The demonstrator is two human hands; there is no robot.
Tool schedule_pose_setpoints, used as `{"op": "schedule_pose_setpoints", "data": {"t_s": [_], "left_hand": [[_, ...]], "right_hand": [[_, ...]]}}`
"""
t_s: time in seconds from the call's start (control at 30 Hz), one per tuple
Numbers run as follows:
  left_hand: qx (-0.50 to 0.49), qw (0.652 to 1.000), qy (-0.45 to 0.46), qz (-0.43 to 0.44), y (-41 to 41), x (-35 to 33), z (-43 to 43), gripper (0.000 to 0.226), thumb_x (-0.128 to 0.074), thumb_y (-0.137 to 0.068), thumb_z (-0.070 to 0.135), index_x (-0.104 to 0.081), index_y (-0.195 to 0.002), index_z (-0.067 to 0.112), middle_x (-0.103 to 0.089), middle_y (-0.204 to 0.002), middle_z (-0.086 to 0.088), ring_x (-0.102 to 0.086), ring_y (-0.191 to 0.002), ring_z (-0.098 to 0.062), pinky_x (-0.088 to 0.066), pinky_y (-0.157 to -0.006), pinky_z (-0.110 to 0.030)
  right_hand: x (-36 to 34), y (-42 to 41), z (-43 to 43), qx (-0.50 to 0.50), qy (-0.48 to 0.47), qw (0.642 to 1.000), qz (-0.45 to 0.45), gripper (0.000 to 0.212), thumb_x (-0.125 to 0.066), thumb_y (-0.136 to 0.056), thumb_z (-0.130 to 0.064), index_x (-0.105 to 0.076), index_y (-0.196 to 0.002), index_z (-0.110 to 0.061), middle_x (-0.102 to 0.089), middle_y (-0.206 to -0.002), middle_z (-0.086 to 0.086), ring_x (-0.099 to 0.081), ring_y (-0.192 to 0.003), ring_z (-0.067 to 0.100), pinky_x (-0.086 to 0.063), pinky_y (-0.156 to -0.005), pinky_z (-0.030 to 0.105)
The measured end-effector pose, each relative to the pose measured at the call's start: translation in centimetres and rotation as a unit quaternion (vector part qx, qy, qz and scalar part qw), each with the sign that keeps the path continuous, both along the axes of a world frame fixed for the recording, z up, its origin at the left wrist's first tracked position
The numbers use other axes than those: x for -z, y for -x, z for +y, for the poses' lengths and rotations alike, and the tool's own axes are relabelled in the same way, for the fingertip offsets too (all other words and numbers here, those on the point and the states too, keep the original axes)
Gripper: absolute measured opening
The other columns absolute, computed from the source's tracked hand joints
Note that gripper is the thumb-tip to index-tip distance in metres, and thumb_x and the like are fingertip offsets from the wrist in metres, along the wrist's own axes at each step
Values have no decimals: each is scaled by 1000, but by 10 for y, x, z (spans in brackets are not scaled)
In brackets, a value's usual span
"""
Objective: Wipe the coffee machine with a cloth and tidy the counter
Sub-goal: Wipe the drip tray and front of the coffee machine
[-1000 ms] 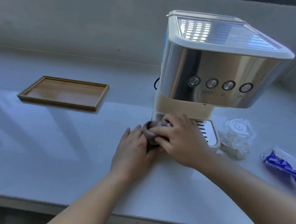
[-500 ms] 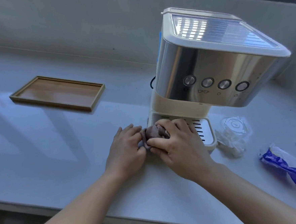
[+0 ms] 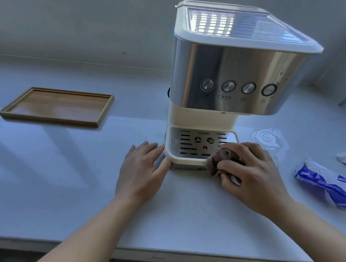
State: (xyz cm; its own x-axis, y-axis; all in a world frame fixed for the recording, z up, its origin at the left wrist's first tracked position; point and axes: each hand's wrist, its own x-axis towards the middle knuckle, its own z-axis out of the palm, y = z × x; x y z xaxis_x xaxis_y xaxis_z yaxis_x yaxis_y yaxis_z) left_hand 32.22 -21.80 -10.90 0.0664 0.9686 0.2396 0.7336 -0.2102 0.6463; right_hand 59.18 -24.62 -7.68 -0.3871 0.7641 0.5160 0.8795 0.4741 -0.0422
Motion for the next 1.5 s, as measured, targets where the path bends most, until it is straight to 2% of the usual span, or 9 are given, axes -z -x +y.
{"op": "schedule_pose_setpoints", "data": {"t_s": [0.2,0.27,0.37,0.6,0.83,1.03,1.17,1.33,1.5], "left_hand": [[0,1000,-14,7,2,4,1,34,-39,-94,59,-52,-121,46,-62,-119,18,-40,-132,-8,-21,-111,-30],[-3,1000,-14,7,1,4,0,33,-39,-94,60,-52,-121,46,-62,-122,18,-41,-134,-10,-24,-112,-34],[-6,1000,-9,2,0,2,-1,36,-39,-94,59,-58,-122,45,-61,-126,18,-42,-136,-13,-29,-115,-41],[-8,1000,-6,0,-1,-1,-2,41,-39,-93,59,-60,-125,44,-60,-128,18,-41,-134,-13,-38,-110,-49],[-3,1000,-22,-8,-1,-2,-1,33,-43,-94,56,-58,-120,43,-63,-121,14,-42,-125,-8,-37,-108,-43],[-10,1000,-23,-8,-1,-2,-3,32,-47,-96,55,-64,-119,41,-63,-121,15,-43,-127,-9,-38,-109,-45],[-6,1000,-27,11,-1,-1,0,24,-51,-97,47,-66,-112,36,-64,-116,13,-48,-110,-12,-44,-100,-48],[-9,1000,-21,-2,1,0,-1,44,-41,-91,60,-64,-122,39,-61,-130,14,-44,-135,-15,-39,-109,-46],[-7,999,-36,-14,0,1,0,37,-47,-94,56,-66,-120,38,-63,-123,13,-44,-126,-8,-39,-106,-41]], "right_hand": [[-4,-1,-7,45,32,994,99,9,-58,-76,-19,-65,-79,-23,-55,-114,-12,-49,-96,16,-39,-87,28],[-7,1,-5,84,83,977,178,9,-57,-75,-22,-60,-79,-30,-51,-106,-20,-50,-96,2,-37,-79,18],[-15,-3,21,180,175,932,261,9,-54,-80,-35,-59,-87,-33,-54,-104,-10,-55,-94,12,-36,-67,17],[-37,6,71,241,246,911,229,10,-54,-82,-29,-63,-87,-31,-64,-100,-2,-60,-87,25,-47,-67,33],[-22,26,29,177,121,976,48,14,-57,-86,-25,-69,-88,-33,-65,-91,-2,-41,-78,26,-46,-70,37],[-26,83,62,155,133,978,31,26,-50,-91,-33,-70,-107,-30,-66,-107,3,-52,-94,31,-43,-79,37],[-24,133,65,58,112,991,38,20,-52,-89,-35,-69,-99,-32,-65,-99,-1,-54,-94,28,-42,-80,38],[-33,85,77,77,133,988,25,14,-56,-83,-34,-69,-88,-30,-64,-93,-6,-56,-94,24,-38,-73,33],[-24,23,66,153,122,979,54,9,-59,-79,-28,-68,-83,-29,-67,-99,-8,-49,-84,23,-38,-70,32]]}}
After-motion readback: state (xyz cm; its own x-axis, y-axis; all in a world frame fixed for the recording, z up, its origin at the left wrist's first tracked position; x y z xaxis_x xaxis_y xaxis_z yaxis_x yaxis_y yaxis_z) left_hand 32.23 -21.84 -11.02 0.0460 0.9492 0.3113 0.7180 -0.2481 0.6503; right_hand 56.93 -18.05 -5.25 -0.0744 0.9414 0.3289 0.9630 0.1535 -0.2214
